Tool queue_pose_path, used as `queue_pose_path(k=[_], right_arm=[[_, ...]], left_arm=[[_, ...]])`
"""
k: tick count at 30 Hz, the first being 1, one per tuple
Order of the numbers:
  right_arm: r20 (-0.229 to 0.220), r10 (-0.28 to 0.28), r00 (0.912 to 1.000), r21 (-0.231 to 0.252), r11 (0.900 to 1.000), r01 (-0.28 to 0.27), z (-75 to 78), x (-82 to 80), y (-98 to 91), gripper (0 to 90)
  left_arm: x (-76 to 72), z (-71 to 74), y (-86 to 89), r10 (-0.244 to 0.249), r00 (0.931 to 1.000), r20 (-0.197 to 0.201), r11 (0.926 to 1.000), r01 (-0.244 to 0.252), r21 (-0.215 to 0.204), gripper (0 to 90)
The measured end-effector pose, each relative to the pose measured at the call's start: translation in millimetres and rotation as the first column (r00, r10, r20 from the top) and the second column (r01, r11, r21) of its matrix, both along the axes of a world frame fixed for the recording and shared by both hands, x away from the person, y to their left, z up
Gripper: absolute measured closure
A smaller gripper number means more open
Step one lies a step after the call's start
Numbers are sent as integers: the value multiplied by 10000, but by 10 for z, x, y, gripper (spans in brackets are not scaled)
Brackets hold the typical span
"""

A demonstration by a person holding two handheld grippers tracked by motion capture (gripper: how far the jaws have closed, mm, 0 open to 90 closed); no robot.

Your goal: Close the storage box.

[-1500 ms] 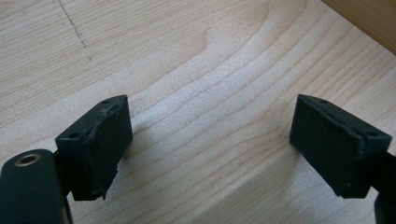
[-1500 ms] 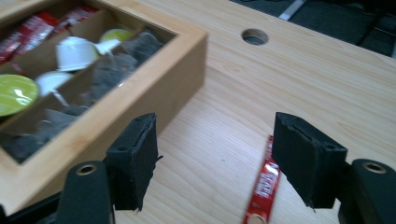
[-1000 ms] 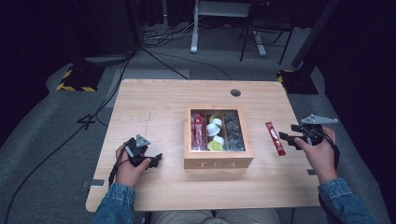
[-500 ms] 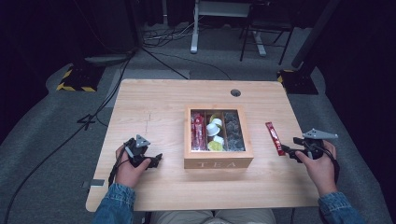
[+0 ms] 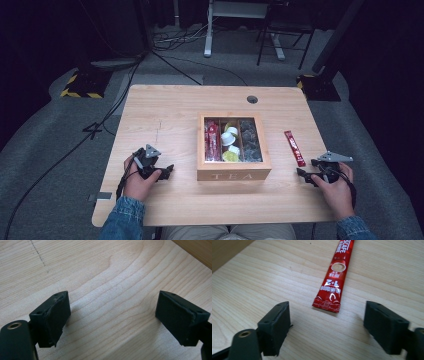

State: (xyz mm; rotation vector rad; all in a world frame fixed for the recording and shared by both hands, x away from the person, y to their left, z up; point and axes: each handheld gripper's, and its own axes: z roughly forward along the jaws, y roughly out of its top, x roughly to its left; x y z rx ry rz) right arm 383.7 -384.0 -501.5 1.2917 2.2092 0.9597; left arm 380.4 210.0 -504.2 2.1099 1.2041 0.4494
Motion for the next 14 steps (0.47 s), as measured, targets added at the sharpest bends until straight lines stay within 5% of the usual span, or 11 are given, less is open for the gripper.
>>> queue_pose_path(k=[14], right_arm=[[79, 20, 10000, 1, 10000, -20, -23, -7, 5, 143]], left_arm=[[-1, 0, 0, 2, 10000, -2, 10000, -2, 1, 131]])
